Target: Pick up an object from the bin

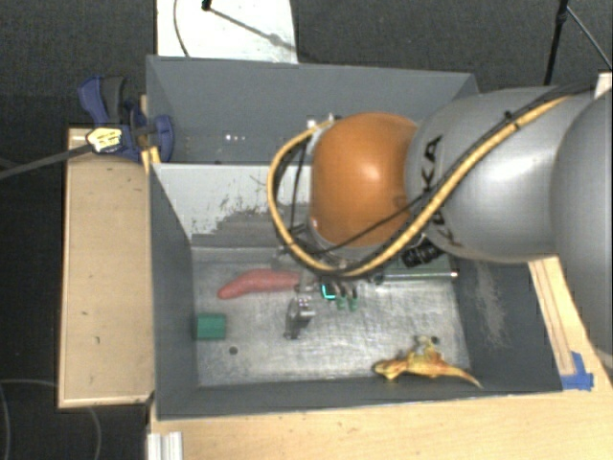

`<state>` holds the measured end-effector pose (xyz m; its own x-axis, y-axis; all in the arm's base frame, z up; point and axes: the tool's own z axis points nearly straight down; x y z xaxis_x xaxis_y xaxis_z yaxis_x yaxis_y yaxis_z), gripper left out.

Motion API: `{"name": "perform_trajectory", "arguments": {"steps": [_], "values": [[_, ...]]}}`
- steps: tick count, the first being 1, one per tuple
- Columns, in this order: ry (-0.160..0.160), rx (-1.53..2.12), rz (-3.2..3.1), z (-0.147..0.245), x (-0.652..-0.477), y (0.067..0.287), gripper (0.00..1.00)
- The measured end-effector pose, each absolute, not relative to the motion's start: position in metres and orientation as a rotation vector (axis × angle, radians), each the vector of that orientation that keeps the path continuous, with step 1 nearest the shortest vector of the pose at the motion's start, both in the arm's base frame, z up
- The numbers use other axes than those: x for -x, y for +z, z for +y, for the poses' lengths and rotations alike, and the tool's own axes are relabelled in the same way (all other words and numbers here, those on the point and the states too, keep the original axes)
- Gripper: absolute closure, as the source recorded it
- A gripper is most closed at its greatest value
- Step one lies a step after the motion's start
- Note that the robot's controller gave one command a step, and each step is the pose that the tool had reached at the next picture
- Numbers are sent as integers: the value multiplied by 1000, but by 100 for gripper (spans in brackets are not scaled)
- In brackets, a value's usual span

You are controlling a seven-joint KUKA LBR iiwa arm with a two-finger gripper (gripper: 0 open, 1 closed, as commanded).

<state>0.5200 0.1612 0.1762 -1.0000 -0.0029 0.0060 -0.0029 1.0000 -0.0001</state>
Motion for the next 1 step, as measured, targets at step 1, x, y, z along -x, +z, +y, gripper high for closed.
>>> {"name": "perform_trajectory", "arguments": {"steps": [1], "values": [[-2, 3, -3144, 160, -522, 181, 0]]}}
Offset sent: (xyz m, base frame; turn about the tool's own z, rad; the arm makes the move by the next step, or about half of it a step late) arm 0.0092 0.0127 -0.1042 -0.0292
